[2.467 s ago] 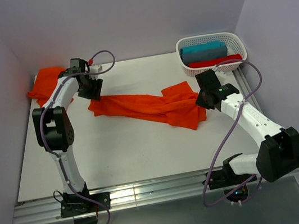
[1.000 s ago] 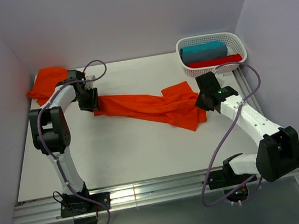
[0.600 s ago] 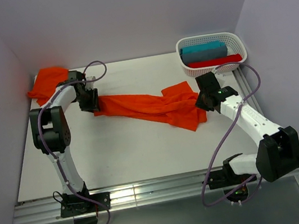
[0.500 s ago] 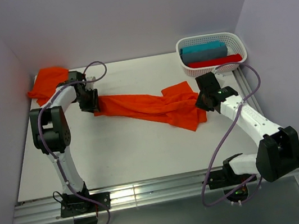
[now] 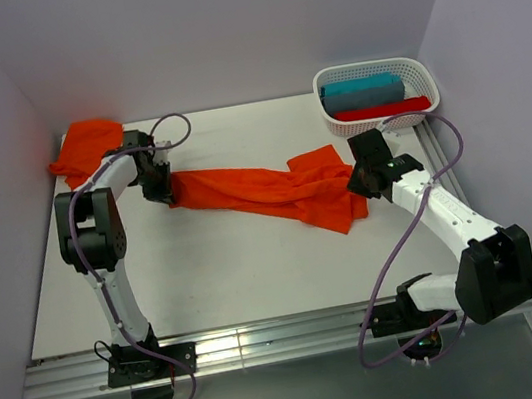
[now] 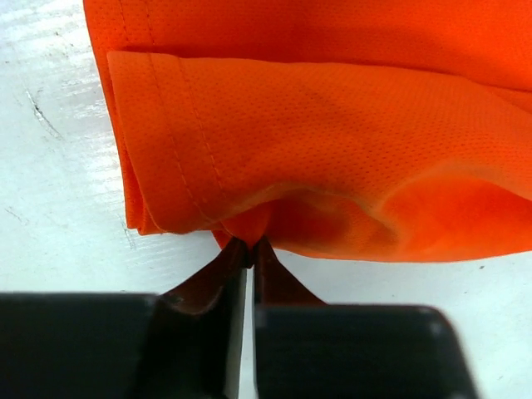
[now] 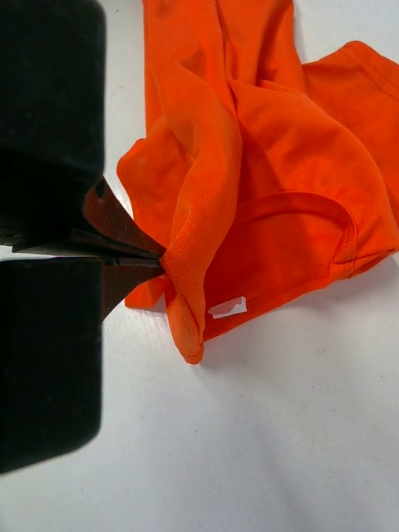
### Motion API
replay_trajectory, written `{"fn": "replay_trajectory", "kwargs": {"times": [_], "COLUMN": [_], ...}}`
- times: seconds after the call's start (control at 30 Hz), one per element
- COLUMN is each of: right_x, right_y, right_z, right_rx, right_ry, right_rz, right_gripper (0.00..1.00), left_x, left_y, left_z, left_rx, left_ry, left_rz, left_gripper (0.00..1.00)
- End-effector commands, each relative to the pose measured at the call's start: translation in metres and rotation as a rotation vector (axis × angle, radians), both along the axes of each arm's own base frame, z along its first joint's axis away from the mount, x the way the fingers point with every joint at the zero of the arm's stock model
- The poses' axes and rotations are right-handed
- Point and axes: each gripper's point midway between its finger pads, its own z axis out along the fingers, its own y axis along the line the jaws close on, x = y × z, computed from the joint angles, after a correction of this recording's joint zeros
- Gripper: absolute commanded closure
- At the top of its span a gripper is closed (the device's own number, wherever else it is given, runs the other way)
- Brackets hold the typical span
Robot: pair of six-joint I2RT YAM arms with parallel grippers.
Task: Roll the t-shirts
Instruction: Flatten the tshirt
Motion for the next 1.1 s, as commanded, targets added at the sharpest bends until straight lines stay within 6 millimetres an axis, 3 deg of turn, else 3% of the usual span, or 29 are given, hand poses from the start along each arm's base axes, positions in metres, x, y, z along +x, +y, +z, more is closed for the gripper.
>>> {"fn": "replay_trajectory", "kwargs": {"times": [0.0,0.07,0.17,0.37,0.5,0.57,0.6,0.77,1.07], "right_x": [0.004,0.004,0.004,0.000,-0.009,-0.017,-0.020,-0.045,-0.094], "right_y": [-0.001,-0.002,-0.001,-0.001,0.001,0.001,0.002,0.004,0.007], "right_z": [0.010,0.018,0.032,0.069,0.091,0.103,0.106,0.127,0.161], "right_rx": [0.004,0.007,0.014,0.035,0.058,0.069,0.075,0.110,0.193], "right_ry": [-0.043,-0.056,-0.086,-0.166,-0.213,-0.244,-0.253,-0.300,-0.409], "right_rz": [0.004,0.006,0.013,0.025,0.046,0.060,0.068,0.108,0.170], "right_gripper": [1.00,1.00,1.00,1.00,1.00,1.00,1.00,1.00,1.00], "left_x": [0.006,0.004,0.003,-0.005,-0.028,-0.040,-0.048,-0.088,-0.158], "left_y": [-0.005,-0.004,-0.003,0.001,0.005,0.011,0.013,0.023,0.033], "left_z": [0.027,0.036,0.061,0.126,0.164,0.171,0.186,0.202,0.248], "left_rx": [-0.022,-0.019,-0.017,-0.002,0.014,0.035,0.040,0.055,0.068], "left_ry": [-0.059,-0.068,-0.109,-0.231,-0.299,-0.315,-0.353,-0.379,-0.528], "left_rz": [-0.008,-0.011,-0.024,-0.057,-0.080,-0.092,-0.097,-0.124,-0.133], "left_gripper": [0.93,0.99,1.00,1.00,1.00,1.00,1.00,1.00,1.00]}}
